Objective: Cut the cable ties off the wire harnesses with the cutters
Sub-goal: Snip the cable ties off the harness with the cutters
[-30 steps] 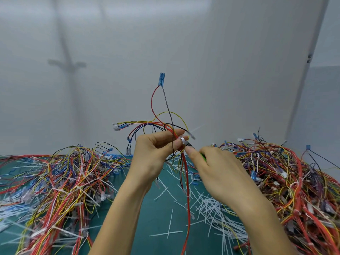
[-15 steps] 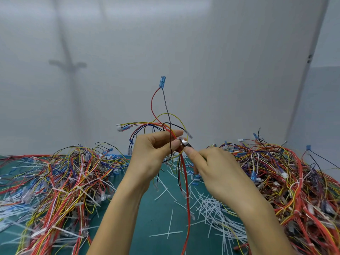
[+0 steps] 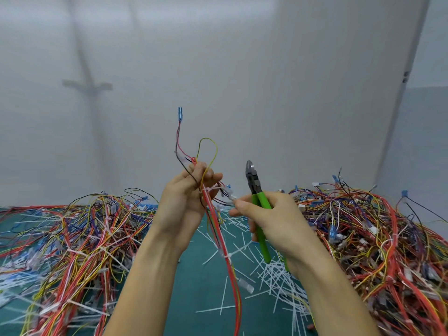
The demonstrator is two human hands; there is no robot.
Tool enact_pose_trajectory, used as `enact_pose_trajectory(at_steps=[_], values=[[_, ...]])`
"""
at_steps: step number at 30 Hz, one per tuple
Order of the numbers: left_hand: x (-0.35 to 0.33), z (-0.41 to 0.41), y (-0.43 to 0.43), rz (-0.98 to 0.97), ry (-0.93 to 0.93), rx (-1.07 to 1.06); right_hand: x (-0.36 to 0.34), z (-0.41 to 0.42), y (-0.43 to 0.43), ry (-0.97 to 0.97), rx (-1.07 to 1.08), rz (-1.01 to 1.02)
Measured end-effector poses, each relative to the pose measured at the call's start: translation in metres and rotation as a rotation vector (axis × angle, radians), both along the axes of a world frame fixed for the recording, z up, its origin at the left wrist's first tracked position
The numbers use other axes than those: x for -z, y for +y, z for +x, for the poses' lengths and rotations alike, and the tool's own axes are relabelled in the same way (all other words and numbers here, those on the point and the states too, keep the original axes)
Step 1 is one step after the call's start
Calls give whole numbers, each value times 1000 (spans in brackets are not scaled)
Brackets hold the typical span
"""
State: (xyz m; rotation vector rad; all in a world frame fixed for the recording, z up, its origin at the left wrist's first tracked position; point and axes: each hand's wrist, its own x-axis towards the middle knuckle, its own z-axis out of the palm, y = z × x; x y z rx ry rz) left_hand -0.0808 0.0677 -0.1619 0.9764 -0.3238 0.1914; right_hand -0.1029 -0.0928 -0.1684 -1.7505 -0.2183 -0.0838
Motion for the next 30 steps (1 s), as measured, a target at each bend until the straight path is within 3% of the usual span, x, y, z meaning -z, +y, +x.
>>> enact_pose_trajectory(at_steps=[4,10,17,23,26,30], values=[[-2,-5,1,-96,-40,131,0,0,5,-57,81,22],[-2,-8,-3,-184,-109,190,-5,-7,7,-70,9,176],[-1,-9,-6,16,-159,144,-3,-4,15,-47,104,472],[-1,-6,-7,189,-132,57,-2,-4,12,-113,101,392],[-3,-4,-5,310,-35,-20,-1,-2,11,-209,161,370],[0,-1,-1,501,255,-129,2,4,9,-276,275,354]])
